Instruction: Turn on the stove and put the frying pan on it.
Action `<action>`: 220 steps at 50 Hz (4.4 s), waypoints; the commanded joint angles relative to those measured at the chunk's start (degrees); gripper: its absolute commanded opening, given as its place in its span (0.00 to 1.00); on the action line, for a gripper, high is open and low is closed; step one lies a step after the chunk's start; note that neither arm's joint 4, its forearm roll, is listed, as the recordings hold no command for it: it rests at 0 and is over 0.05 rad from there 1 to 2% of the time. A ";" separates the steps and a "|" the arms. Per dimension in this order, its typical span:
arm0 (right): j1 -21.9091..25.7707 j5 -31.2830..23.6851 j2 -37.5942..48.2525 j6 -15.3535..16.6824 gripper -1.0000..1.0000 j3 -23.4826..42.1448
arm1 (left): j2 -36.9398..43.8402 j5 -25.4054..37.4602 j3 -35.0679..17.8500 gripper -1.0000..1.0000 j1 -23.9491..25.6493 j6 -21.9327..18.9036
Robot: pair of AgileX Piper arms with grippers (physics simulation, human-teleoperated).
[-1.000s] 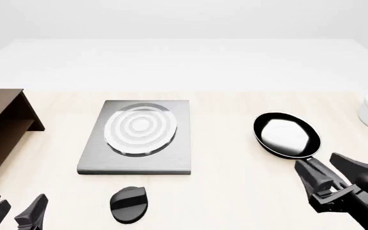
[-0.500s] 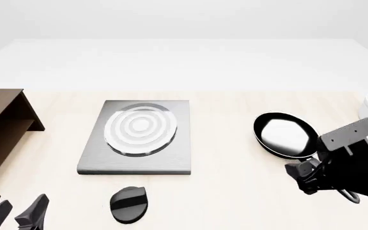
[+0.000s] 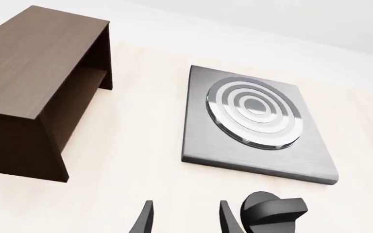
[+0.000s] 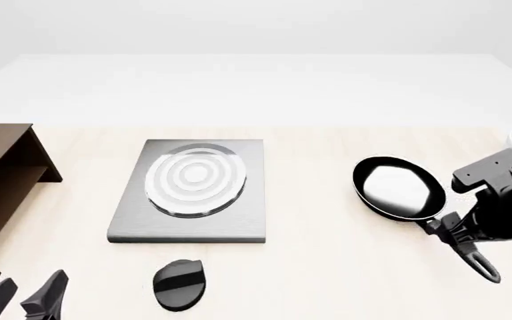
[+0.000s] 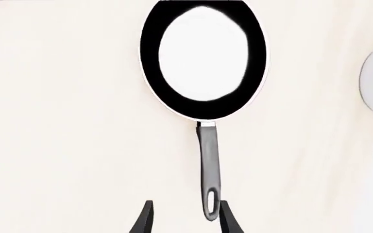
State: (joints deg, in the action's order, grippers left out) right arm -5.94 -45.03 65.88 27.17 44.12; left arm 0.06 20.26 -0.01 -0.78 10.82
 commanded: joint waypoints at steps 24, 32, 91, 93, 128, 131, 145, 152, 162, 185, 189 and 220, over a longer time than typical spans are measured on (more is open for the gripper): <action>-10.68 4.64 12.79 9.40 1.00 2.37 | -0.01 -0.20 0.00 1.00 -0.04 0.04; -10.98 7.40 16.82 9.17 1.00 2.54 | -0.01 -0.11 0.00 1.00 -0.05 0.14; -8.01 18.50 29.92 3.45 0.00 -2.44 | 0.00 -0.12 0.00 1.00 -0.12 -0.39; -7.72 18.15 29.52 3.14 0.00 -2.32 | 0.00 -0.12 0.00 1.00 -0.12 -0.35; -3.24 -2.02 10.30 5.14 0.00 4.26 | -0.01 -0.19 0.00 1.00 0.03 -0.28; -2.40 -2.92 9.34 5.76 0.00 4.32 | -0.01 -0.21 0.00 1.00 0.02 -0.34; 4.59 -5.25 8.60 5.23 0.00 7.02 | -0.01 -0.34 0.00 1.00 0.04 -0.45; 8.75 -6.08 10.13 3.61 0.00 9.75 | -0.01 -0.40 0.00 1.00 0.03 -0.50; 13.60 -6.02 13.76 2.16 0.00 13.46 | -0.01 -0.43 0.00 1.00 0.11 -0.53; 21.38 -6.86 20.53 0.76 0.00 20.11 | -0.01 -0.50 0.00 1.00 0.06 -0.73; 23.24 -7.50 21.51 -0.01 0.00 21.71 | -0.01 -0.46 0.00 1.00 0.04 -0.67; 34.19 -10.16 32.16 -3.45 0.00 34.47 | -0.01 -0.47 0.00 1.00 0.06 -0.42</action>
State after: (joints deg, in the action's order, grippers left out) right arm 25.40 -54.36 95.60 25.32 73.72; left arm 0.05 19.80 -0.01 -0.71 10.39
